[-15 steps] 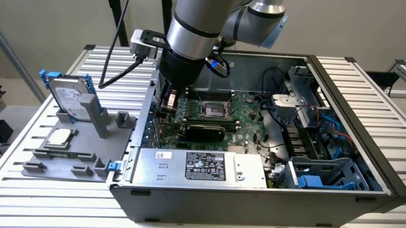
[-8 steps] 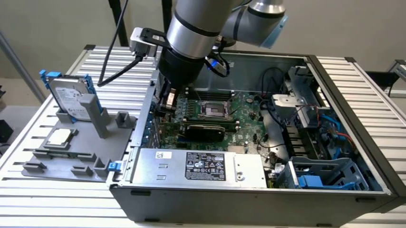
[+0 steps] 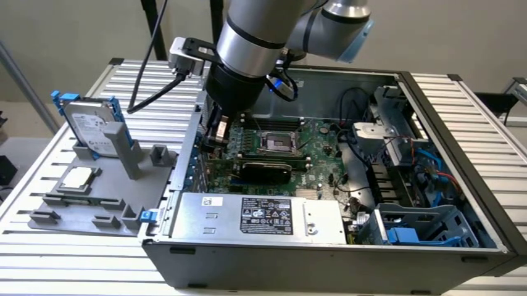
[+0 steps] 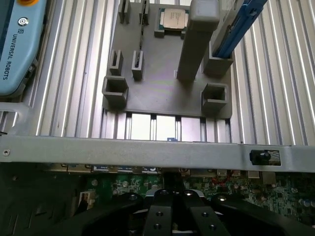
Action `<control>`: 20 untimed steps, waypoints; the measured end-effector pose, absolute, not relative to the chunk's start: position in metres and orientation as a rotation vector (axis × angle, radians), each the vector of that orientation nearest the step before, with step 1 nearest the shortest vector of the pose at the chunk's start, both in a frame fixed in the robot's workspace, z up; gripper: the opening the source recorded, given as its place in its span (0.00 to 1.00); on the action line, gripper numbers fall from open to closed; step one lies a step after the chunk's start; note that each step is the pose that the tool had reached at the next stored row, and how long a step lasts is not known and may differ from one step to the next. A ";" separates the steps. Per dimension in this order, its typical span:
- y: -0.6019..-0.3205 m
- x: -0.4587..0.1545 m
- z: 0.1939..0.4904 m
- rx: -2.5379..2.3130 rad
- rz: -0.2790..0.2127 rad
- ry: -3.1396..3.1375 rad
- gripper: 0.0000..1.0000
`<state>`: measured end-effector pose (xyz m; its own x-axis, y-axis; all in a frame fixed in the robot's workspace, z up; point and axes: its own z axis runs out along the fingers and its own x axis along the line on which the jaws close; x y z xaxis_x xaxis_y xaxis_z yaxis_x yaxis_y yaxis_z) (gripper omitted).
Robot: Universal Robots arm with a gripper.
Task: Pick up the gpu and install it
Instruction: 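Press down on the gpu until it lock into place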
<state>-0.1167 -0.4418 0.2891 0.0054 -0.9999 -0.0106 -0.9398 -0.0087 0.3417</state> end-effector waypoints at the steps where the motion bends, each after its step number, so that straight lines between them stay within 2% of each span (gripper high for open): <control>1: -0.442 -0.117 0.289 2.043 -0.368 -2.028 0.11; 12: -0.442 -0.109 0.300 2.045 -0.366 -2.031 0.11; 20: -0.442 -0.109 0.300 2.128 -0.229 -2.105 0.11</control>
